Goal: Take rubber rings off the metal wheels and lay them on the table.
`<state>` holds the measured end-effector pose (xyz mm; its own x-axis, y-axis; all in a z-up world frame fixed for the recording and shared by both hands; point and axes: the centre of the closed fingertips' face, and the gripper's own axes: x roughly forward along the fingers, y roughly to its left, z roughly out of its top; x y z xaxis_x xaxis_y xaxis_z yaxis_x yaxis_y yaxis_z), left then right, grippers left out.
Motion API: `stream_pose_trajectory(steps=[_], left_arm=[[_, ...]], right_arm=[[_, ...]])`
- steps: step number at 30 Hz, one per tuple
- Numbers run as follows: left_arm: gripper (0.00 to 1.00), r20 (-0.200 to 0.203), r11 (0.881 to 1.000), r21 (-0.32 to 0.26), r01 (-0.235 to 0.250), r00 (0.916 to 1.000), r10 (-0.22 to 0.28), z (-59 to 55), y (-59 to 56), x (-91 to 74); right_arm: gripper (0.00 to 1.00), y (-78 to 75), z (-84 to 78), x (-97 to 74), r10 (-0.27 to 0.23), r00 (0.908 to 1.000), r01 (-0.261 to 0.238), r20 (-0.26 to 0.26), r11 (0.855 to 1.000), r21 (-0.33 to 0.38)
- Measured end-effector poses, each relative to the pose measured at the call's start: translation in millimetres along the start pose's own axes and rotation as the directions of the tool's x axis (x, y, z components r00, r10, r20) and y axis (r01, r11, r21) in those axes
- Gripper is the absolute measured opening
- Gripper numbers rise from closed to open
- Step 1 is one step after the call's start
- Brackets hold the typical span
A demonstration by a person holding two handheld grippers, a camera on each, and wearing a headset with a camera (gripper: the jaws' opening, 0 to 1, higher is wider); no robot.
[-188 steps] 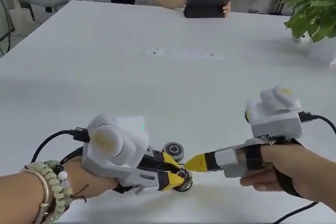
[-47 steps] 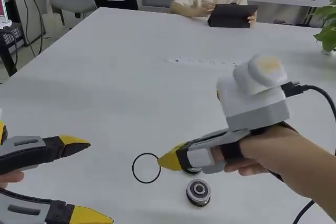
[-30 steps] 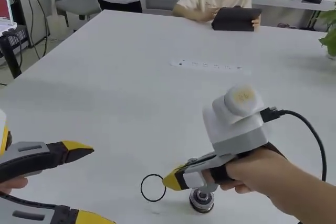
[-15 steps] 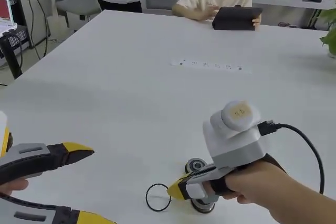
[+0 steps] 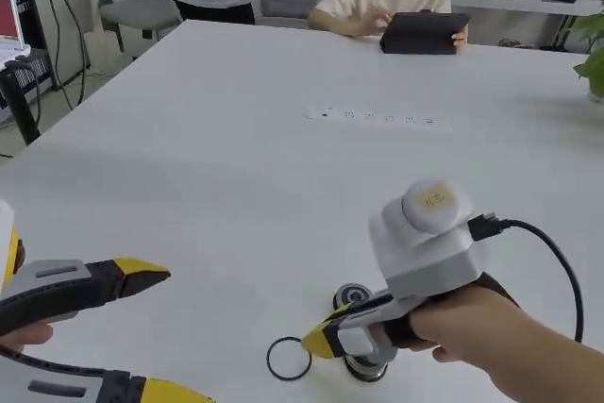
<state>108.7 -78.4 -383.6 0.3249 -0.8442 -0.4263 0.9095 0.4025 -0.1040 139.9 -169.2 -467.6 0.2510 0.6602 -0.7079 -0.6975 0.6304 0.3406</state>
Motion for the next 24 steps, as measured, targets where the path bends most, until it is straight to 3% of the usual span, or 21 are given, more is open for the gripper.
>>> stream_pose_trajectory(steps=[7, 13, 24], left_arm=[[0.76, 0.000, 1.000, 0.000, 0.008, 1.0000, -0.008, 0.0, -1.2, 0.4], [0.76, 0.000, 1.000, 0.001, 0.013, 0.9999, -0.013, -0.1, -1.7, 0.5], [0.76, -0.008, 1.000, -0.001, 0.022, 0.9997, -0.022, -2.0, -2.8, 1.1]], right_arm=[[0.13, 8.8, 13.5, -10.6, -0.002, 0.9999, 0.004, 0.017, 0.997, -0.074], [0.14, 20.6, 26.7, -18.0, 0.024, 0.9987, -0.020, 0.045, 0.995, -0.098], [0.18, 30.8, 39.6, -38.4, 0.029, 0.9971, -0.018, 0.070, 0.987, -0.157]])
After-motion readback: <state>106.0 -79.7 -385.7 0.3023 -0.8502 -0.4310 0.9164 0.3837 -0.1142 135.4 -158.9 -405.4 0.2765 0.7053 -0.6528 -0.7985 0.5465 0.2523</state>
